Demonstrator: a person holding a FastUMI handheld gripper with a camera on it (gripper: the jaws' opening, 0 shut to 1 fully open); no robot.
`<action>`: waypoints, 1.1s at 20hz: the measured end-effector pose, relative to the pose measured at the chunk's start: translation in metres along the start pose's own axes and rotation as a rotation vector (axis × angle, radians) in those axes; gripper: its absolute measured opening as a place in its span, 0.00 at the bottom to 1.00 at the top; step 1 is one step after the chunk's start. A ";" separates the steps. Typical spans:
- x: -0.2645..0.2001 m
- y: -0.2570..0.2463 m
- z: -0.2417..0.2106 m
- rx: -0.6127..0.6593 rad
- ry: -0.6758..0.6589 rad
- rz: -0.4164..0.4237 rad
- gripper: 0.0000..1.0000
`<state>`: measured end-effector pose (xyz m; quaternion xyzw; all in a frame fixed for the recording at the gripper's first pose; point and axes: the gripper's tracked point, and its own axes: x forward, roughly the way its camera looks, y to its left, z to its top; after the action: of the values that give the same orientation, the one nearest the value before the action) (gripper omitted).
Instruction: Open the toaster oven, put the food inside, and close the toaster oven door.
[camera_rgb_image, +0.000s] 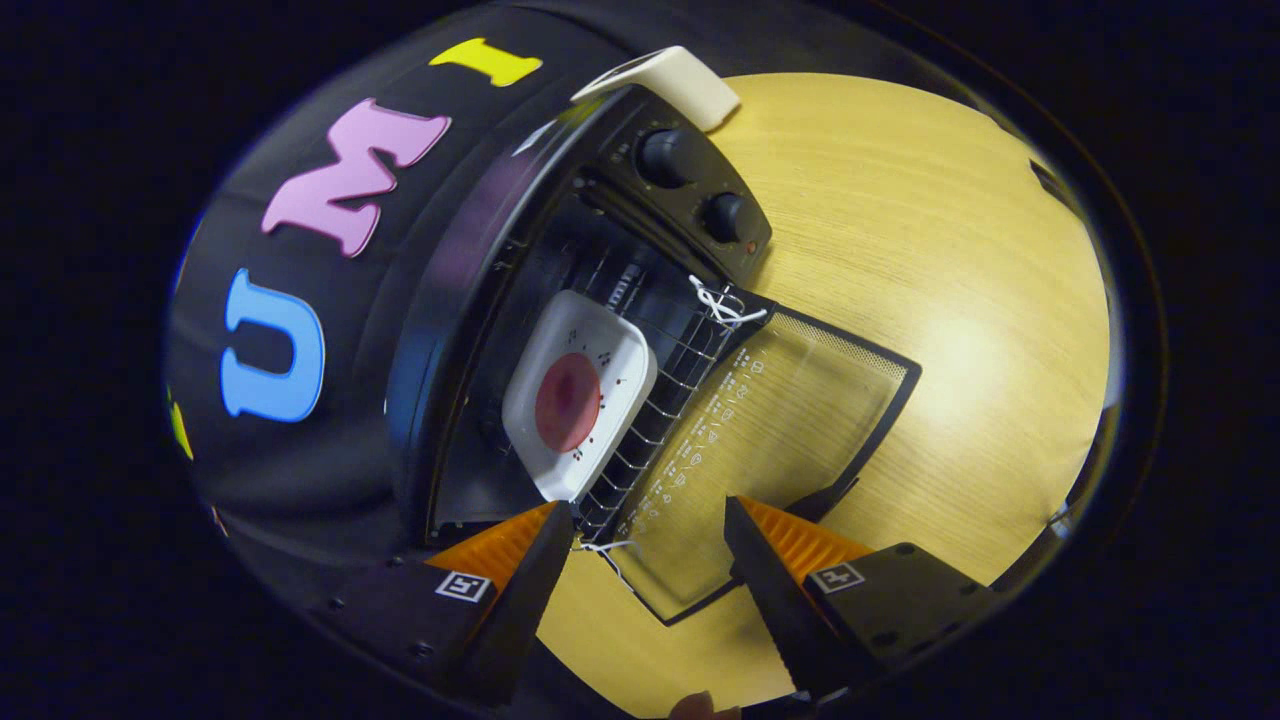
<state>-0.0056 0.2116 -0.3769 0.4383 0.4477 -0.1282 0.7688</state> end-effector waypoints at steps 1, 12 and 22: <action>-0.010 -0.001 0.005 -0.123 -0.028 0.013 0.99; -0.046 -0.081 -0.045 -0.752 0.147 -0.143 0.99; 0.009 -0.110 -0.076 -0.848 0.235 -0.229 0.99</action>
<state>-0.1091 0.2096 -0.4623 0.0438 0.5903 0.0329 0.8053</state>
